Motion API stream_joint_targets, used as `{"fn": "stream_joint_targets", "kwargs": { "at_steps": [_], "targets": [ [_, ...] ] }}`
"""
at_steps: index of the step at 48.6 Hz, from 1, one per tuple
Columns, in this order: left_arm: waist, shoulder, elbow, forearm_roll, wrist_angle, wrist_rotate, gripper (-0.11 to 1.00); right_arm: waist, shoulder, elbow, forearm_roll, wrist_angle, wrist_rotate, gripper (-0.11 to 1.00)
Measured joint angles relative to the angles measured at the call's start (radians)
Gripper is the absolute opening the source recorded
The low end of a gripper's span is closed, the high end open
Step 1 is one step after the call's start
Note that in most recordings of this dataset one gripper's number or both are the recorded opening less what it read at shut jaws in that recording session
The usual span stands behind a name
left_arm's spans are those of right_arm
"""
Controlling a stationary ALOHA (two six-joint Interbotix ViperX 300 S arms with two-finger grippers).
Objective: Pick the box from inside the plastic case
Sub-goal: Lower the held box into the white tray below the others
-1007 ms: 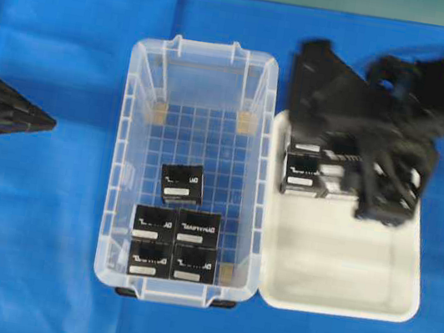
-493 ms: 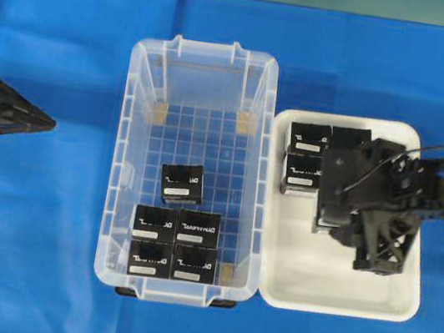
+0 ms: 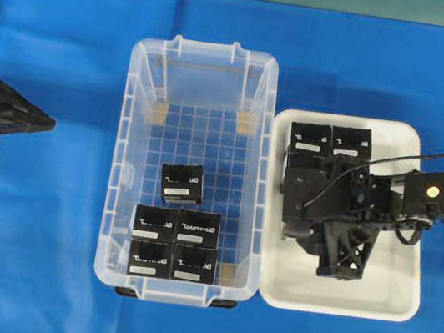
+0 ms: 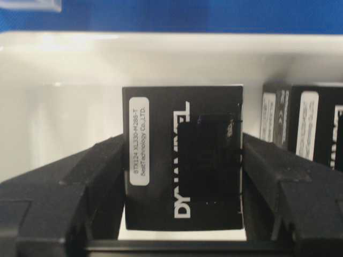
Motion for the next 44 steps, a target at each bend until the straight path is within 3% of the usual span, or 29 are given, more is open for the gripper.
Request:
{"fn": "stream_joint_targets", "kwargs": {
  "at_steps": [17, 44],
  "targets": [
    [0.000, 0.000, 0.000, 0.000, 0.000, 0.000, -0.07, -0.005, 0.031, 0.032, 0.000, -0.094, 0.025, 0.62],
    [0.000, 0.002, 0.002, 0.000, 0.000, 0.000, -0.07, -0.046, 0.044, 0.035, 0.000, -0.109, 0.057, 0.61]
  ]
}}
